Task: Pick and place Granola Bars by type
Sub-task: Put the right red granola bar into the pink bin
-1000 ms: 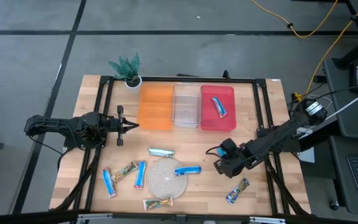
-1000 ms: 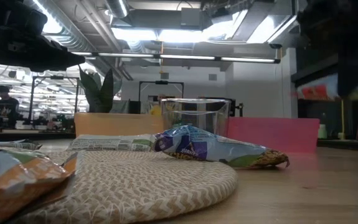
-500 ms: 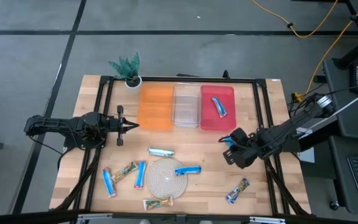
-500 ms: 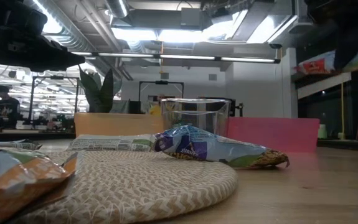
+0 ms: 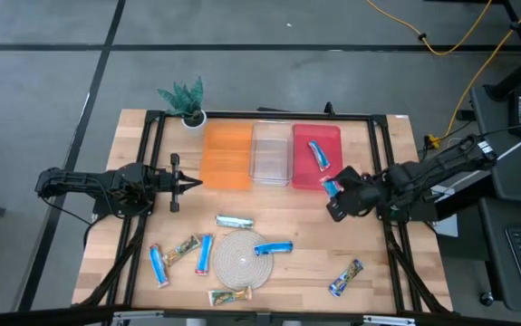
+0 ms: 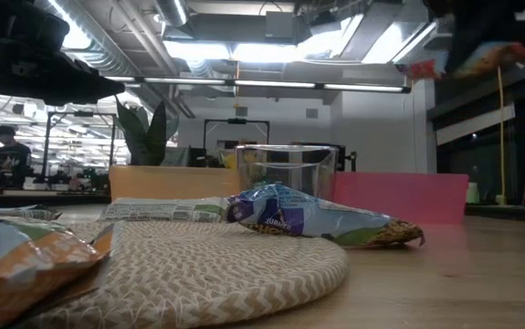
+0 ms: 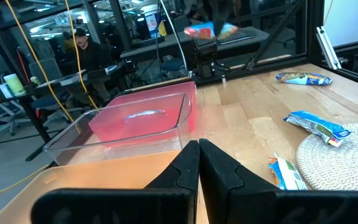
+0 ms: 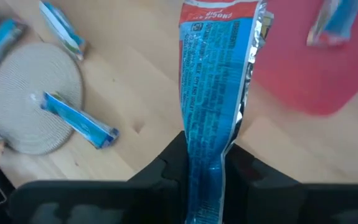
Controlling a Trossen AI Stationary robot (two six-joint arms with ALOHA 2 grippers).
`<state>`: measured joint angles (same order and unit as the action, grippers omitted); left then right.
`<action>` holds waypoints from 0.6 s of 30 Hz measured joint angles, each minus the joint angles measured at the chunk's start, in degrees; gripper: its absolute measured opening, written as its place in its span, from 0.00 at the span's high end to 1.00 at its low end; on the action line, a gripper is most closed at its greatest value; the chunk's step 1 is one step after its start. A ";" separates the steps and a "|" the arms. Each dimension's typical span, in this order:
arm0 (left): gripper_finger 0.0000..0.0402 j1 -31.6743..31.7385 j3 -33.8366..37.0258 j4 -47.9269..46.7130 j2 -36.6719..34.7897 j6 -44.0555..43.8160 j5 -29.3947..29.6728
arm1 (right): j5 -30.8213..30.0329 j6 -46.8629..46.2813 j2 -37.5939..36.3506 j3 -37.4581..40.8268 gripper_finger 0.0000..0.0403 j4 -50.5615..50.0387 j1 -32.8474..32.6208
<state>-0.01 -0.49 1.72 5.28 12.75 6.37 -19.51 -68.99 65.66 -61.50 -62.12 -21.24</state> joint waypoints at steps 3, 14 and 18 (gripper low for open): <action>0.99 0.00 0.00 0.00 -0.01 0.00 0.00 | -0.33 4.61 -0.08 -3.55 0.84 -0.83 2.67; 0.99 0.00 0.00 0.00 0.01 0.00 0.00 | -0.34 12.55 -0.10 -15.19 0.84 -8.52 11.29; 0.99 0.00 0.02 0.00 0.02 0.00 0.00 | 0.09 14.52 -0.10 -16.79 0.84 -11.25 16.22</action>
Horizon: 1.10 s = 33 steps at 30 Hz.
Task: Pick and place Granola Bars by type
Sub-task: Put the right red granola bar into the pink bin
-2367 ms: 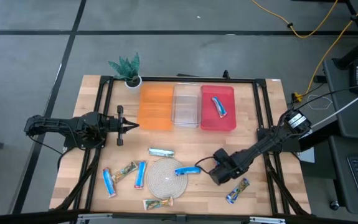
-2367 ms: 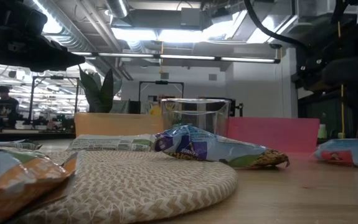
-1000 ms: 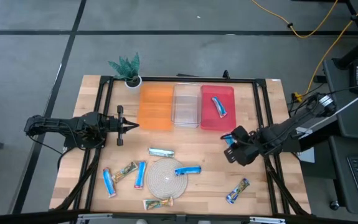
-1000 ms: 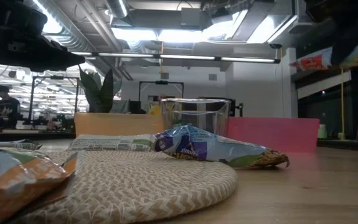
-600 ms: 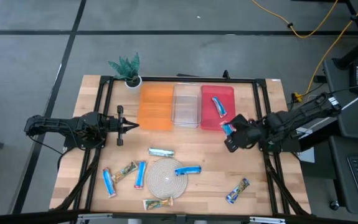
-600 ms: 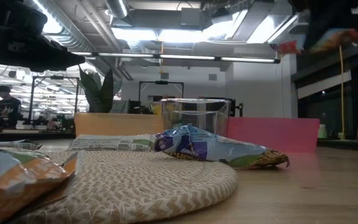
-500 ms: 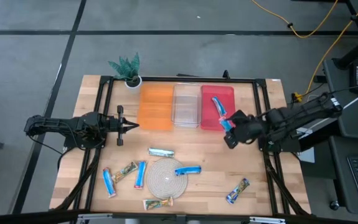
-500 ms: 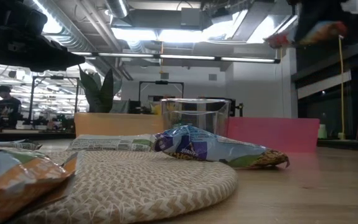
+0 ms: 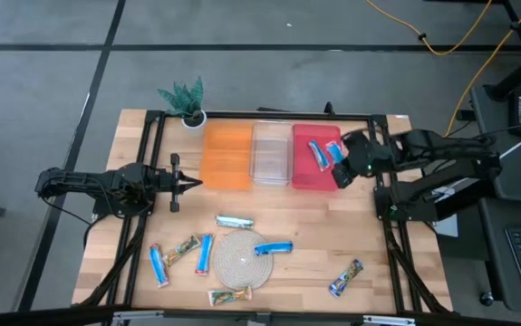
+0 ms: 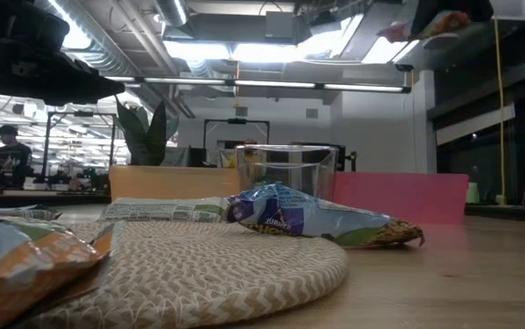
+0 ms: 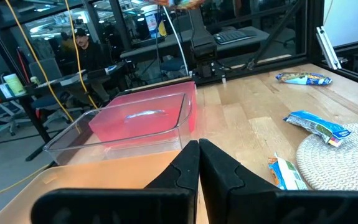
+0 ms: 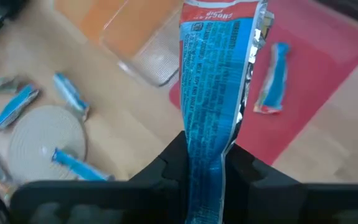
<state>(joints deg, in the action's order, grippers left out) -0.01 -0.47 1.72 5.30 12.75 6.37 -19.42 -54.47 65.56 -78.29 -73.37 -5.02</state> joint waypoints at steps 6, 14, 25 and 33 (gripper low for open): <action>0.99 0.00 0.00 0.00 -0.01 -0.02 0.00 | 0.03 7.31 0.82 -0.14 0.84 -0.33 8.64; 0.99 0.00 0.00 0.00 -0.01 0.00 0.00 | 3.93 19.48 5.74 -0.14 0.84 1.83 21.21; 0.99 0.00 -0.01 0.00 -0.02 0.00 0.00 | 10.08 33.78 15.79 -0.12 0.84 10.11 33.02; 0.99 0.00 0.00 0.00 -0.01 0.00 0.00 | 10.05 37.32 21.25 -0.10 0.84 10.75 37.41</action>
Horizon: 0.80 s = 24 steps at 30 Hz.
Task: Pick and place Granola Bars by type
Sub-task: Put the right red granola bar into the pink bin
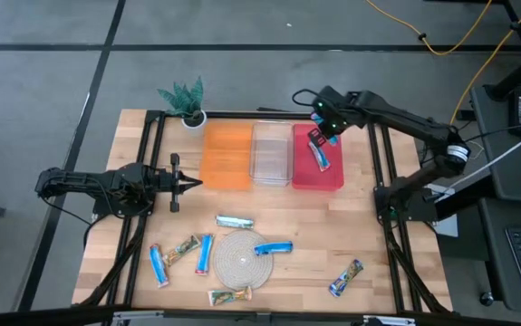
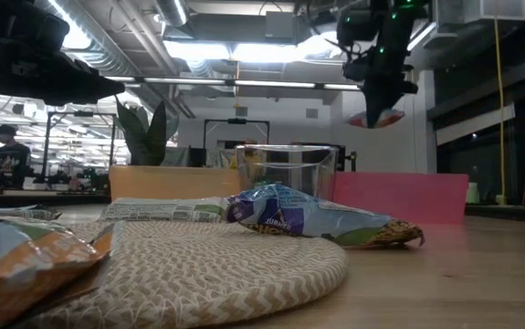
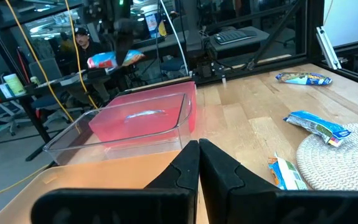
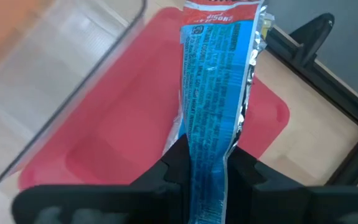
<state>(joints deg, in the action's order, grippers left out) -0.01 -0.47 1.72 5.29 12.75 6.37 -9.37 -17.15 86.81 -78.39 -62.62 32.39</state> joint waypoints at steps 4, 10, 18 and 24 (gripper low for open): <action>0.99 0.00 0.00 0.00 -0.01 0.00 0.00 | 0.00 1.35 2.50 0.00 0.84 0.88 0.86; 0.99 0.00 -0.01 0.00 -0.01 0.00 0.00 | 0.00 2.47 6.64 0.02 0.84 3.79 1.41; 0.99 0.00 0.00 0.00 -0.01 -0.01 0.00 | 0.02 2.47 11.34 0.07 0.84 3.43 0.82; 0.99 0.00 -0.01 0.00 0.01 0.00 0.00 | 0.05 2.47 14.55 0.07 0.84 4.72 -0.31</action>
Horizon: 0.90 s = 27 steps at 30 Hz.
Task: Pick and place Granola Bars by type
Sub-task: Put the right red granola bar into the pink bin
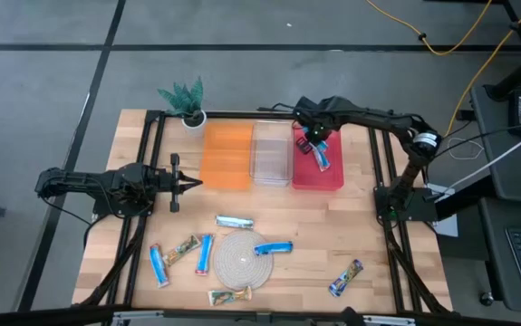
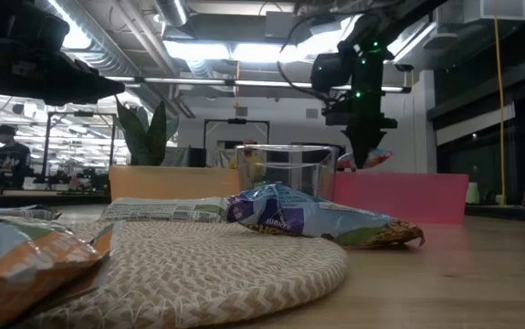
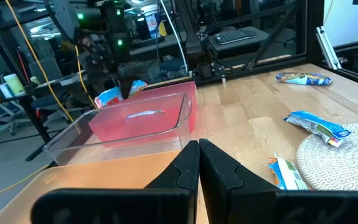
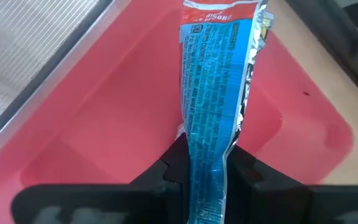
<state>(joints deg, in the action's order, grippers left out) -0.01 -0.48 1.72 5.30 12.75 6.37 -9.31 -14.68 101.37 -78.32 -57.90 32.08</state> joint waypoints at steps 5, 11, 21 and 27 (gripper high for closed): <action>0.99 0.00 0.01 0.00 0.00 -0.01 0.00 | -0.03 -0.23 1.58 0.02 0.84 0.69 -1.05; 0.99 0.00 0.01 0.00 0.00 0.00 0.00 | 0.61 -1.65 1.42 4.13 0.84 3.52 -1.67; 0.99 0.00 0.01 0.00 -0.01 -0.01 0.00 | 6.69 -1.73 0.59 13.94 0.84 13.15 -3.13; 0.99 0.00 0.01 0.00 0.00 0.00 0.00 | 7.94 -1.82 0.59 14.95 0.84 14.89 -5.84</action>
<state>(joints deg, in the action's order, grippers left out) -0.01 -0.47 1.72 5.30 12.75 6.37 -1.37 -16.50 101.95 -63.37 -43.00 26.23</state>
